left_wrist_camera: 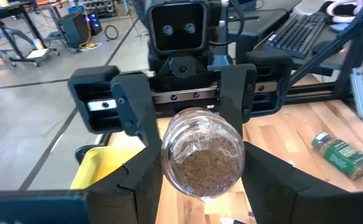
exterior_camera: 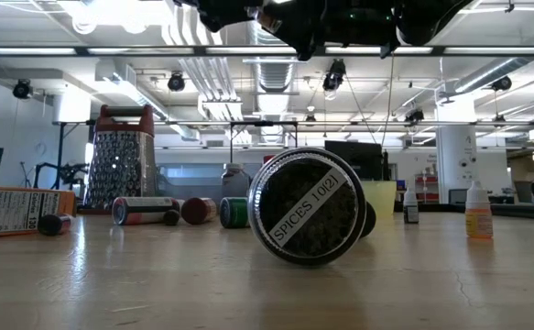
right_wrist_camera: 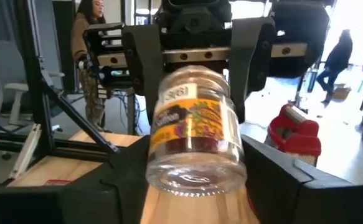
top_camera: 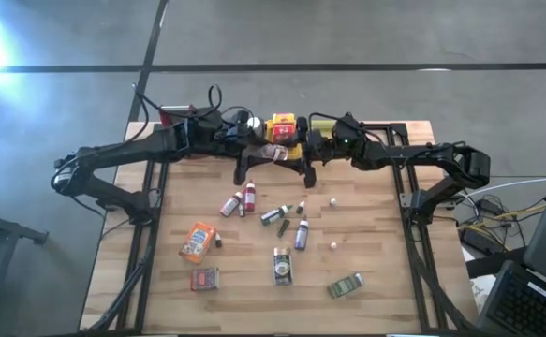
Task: Pick & Place Kitchen Items
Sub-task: Put the brown seasoning bottle into the black bin
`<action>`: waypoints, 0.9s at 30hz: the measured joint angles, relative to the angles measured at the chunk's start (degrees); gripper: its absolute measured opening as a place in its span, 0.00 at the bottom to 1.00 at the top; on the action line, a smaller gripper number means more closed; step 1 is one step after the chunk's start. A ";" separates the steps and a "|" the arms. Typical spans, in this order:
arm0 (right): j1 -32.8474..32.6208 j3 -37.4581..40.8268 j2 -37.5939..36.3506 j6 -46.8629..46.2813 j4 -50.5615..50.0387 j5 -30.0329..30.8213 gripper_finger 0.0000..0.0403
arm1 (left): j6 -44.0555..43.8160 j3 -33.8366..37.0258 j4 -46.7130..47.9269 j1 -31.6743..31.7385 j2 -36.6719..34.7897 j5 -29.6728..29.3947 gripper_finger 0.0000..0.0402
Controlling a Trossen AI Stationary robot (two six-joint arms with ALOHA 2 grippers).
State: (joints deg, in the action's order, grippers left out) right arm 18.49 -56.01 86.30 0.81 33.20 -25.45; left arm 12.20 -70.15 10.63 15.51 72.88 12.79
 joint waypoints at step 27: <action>5.07 4.98 -18.66 1.75 -46.49 11.27 0.83 | -4.65 0.00 22.66 6.13 -0.20 -15.92 0.48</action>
State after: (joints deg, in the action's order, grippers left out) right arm 23.56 -51.03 67.64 2.56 -13.29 -14.19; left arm 7.55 -70.15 33.29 21.64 72.68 -3.14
